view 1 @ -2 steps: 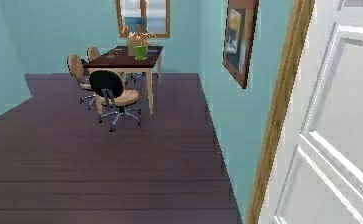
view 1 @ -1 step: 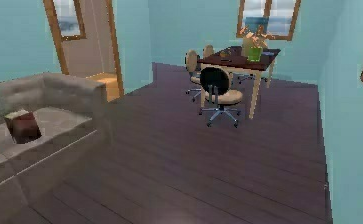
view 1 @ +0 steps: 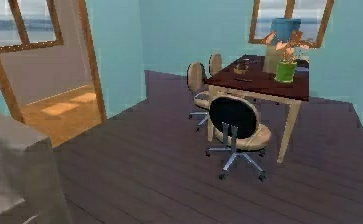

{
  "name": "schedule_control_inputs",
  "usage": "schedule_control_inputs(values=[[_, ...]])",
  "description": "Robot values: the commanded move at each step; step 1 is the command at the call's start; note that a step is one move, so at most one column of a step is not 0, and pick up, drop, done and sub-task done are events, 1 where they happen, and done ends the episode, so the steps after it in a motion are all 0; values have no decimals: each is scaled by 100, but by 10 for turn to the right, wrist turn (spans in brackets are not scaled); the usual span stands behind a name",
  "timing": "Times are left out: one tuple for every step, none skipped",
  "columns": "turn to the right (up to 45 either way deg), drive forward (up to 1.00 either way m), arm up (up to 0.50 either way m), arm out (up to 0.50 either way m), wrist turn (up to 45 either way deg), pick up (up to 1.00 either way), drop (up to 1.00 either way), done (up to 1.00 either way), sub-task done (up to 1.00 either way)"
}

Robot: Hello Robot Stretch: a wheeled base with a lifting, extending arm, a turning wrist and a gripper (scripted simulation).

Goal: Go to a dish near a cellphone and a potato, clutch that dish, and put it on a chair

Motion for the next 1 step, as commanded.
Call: schedule_control_inputs(values=[[-30, 0, 0, 0, 0, 0, 0, 0, 0]])
